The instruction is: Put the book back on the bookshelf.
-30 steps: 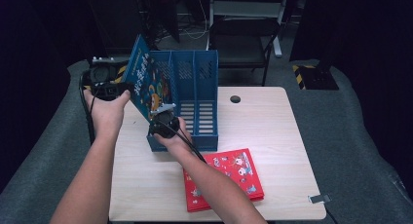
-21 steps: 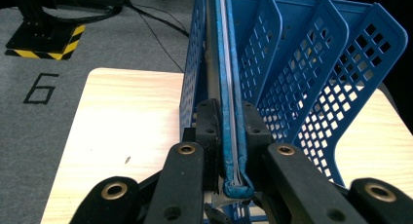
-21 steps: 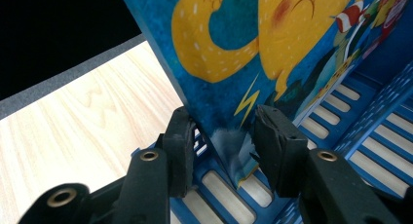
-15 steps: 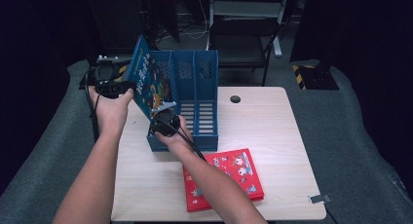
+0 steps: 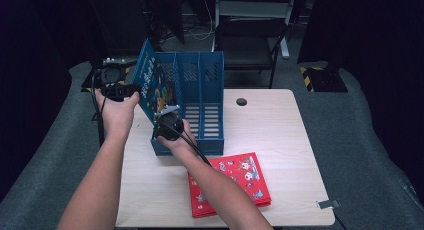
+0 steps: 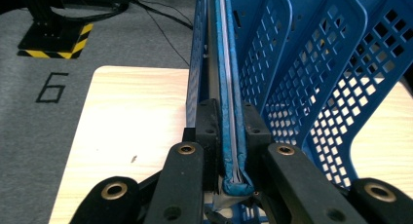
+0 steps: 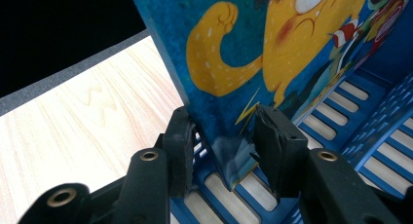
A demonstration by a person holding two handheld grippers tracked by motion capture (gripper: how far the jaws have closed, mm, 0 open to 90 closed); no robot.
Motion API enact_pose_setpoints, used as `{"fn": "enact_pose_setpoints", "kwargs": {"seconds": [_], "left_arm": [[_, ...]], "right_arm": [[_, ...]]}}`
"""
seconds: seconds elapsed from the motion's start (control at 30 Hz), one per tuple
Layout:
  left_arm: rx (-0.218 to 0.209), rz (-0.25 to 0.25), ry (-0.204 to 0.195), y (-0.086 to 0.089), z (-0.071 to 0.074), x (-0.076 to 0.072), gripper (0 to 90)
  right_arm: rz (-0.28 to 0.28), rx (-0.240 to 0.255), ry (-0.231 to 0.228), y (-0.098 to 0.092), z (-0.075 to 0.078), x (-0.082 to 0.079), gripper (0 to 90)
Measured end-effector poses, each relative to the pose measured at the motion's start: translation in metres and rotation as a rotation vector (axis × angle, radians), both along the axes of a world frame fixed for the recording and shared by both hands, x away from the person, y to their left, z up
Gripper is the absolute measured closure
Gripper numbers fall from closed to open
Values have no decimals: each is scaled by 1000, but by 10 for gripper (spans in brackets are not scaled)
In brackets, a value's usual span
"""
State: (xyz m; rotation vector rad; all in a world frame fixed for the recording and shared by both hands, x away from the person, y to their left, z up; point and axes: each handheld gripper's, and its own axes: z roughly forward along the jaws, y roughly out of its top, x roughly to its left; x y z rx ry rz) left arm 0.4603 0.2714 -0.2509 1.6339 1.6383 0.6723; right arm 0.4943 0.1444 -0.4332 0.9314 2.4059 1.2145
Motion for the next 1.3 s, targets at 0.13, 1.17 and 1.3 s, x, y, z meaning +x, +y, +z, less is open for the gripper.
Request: {"fn": "enact_pose_setpoints", "kwargs": {"seconds": [0.13, 1.17, 1.3], "left_arm": [[10, 2, 9, -2, -1, 2, 822], [5, 6, 29, -4, -19, 12, 819], [1, 10, 24, -3, -21, 13, 819]], "right_arm": [[6, 2, 6, 1, 0, -1, 596], [-2, -17, 19, 1, -8, 6, 596], [4, -23, 22, 0, -9, 8, 590]]}}
